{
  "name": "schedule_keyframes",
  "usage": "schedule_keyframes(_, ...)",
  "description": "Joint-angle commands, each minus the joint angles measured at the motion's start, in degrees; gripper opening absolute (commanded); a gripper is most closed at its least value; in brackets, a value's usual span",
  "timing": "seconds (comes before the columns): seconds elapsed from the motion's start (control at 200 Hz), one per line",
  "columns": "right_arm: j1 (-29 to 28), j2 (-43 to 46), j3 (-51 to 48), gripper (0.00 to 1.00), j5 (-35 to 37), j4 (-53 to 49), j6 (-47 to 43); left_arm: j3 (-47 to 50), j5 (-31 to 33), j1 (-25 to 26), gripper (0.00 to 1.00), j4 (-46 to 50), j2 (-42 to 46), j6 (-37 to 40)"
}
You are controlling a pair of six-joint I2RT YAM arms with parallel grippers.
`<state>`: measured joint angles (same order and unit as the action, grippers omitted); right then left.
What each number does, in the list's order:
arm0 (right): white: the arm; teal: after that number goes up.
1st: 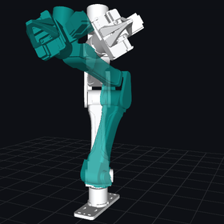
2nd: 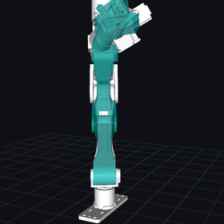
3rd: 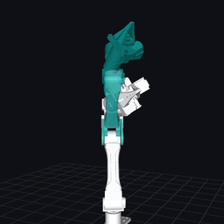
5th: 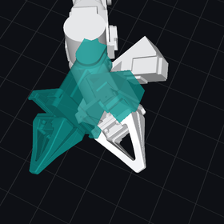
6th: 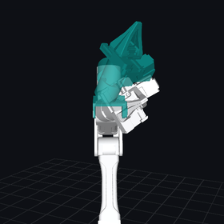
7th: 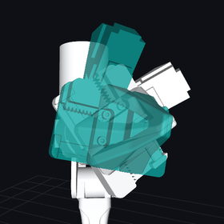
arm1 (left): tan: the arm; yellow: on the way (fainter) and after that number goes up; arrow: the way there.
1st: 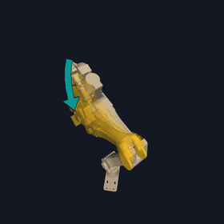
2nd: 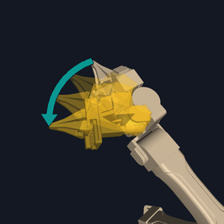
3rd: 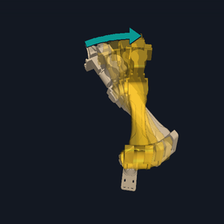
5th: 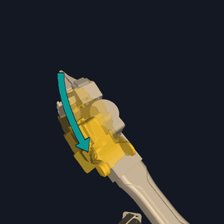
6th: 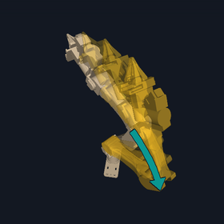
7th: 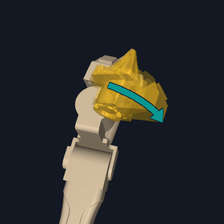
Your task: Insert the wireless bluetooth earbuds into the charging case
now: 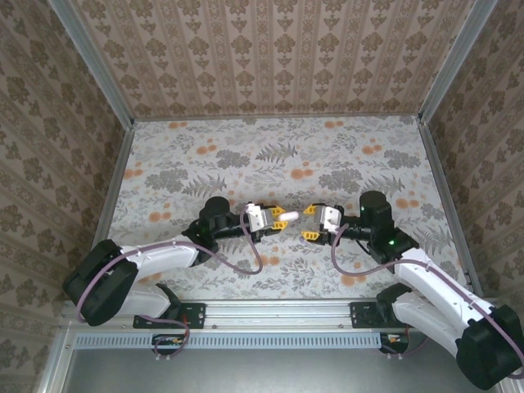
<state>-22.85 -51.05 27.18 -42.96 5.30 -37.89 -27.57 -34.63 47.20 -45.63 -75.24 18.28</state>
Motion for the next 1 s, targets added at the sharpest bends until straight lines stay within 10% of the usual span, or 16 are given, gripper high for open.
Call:
schedule_keyframes(0.0, -0.1, -2.2, 3.8, 0.51, -3.1, -5.3, -3.9, -1.1, -1.7, -0.1, 0.11, -1.9, 1.6, -0.2)
schedule_keyframes(0.995, -3.3, -15.2, 14.8, 0.21, -12.0, -11.3, -15.0, 1.0, -1.0, 0.6, 0.13, -2.0, 4.0, -0.8)
